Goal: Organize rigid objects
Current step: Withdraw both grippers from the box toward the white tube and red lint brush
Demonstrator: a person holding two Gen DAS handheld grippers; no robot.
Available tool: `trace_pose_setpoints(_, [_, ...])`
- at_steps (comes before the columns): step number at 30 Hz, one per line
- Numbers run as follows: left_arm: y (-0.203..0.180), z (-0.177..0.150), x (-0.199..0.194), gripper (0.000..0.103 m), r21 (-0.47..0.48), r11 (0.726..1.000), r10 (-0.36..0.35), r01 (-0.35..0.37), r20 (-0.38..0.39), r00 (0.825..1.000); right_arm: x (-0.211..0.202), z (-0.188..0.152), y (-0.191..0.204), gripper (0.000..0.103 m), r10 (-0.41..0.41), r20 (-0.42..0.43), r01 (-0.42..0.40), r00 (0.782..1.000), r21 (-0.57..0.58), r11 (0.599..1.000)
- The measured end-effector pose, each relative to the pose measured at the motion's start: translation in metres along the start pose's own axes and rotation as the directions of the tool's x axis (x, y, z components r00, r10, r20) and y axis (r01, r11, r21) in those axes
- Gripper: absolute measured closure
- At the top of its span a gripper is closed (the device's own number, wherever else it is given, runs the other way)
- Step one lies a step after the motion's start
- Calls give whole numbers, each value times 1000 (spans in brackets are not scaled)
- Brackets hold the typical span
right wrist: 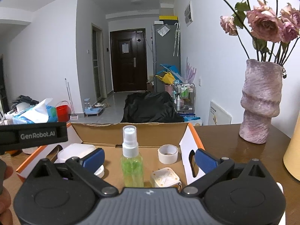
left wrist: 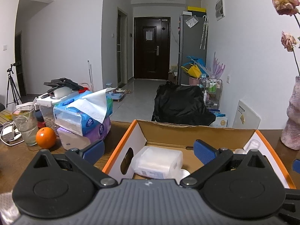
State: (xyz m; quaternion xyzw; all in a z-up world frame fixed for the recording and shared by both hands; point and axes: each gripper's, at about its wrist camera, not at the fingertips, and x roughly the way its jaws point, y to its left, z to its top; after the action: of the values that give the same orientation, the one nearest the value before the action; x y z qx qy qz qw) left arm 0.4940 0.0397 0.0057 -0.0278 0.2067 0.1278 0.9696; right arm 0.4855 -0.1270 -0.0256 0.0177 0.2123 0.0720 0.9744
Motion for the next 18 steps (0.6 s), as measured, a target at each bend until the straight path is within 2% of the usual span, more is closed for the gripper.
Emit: trace_pose_setpoints(18, [9,-19,-68,0,-2,999,-34,34,-4,999,-74,-17,-3,0,-15,19,15,1000,-27,1000])
